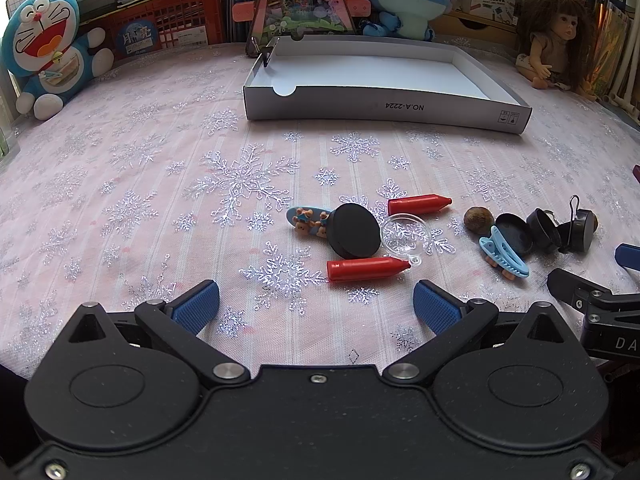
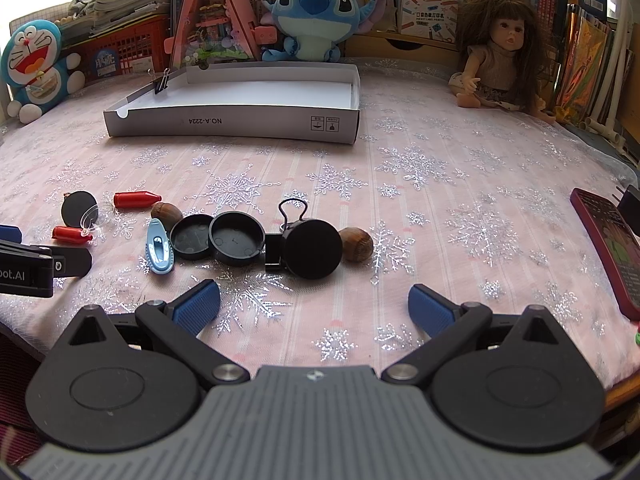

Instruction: Organize rigid objects

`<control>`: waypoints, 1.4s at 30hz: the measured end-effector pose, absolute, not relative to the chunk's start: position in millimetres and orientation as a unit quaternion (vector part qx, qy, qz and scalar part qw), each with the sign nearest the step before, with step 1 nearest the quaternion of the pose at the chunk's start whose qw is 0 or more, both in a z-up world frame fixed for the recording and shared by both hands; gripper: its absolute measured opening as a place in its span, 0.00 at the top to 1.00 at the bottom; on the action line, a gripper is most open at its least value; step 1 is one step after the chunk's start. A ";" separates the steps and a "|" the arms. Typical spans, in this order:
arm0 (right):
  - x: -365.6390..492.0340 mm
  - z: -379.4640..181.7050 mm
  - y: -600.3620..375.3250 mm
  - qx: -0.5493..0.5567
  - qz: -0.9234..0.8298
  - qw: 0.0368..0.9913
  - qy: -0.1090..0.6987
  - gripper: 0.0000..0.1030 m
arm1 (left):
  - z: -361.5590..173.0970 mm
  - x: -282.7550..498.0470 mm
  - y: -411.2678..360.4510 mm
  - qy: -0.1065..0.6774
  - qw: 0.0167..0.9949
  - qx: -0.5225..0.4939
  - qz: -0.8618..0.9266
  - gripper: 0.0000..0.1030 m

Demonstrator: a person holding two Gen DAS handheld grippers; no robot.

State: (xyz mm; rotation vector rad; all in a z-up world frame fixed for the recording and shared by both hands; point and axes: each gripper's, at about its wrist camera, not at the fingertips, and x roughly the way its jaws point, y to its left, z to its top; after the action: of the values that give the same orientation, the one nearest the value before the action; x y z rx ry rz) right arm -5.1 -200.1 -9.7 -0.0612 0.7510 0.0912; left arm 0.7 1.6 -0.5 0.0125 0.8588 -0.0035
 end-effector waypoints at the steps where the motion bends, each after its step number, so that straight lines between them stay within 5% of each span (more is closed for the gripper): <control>1: -5.2 -9.7 -200.2 -0.030 0.045 0.929 0.366 0.00 | -0.4 0.6 1.5 0.416 0.909 0.006 -0.002 0.00; 35: -9.0 -12.6 -202.3 -0.022 0.047 0.937 0.345 0.00 | -2.9 -1.4 9.3 0.397 0.918 0.013 -0.018 0.00; 42: -13.9 -6.6 -207.9 -0.018 0.064 0.949 0.308 0.05 | 3.0 -11.1 10.1 0.377 0.926 0.009 -0.035 0.21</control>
State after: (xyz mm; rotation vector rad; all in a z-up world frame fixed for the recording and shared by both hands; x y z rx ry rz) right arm -13.9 -207.9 -6.6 -0.0366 0.6275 0.1298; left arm -11.1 10.1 3.0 0.0193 0.7732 -0.0722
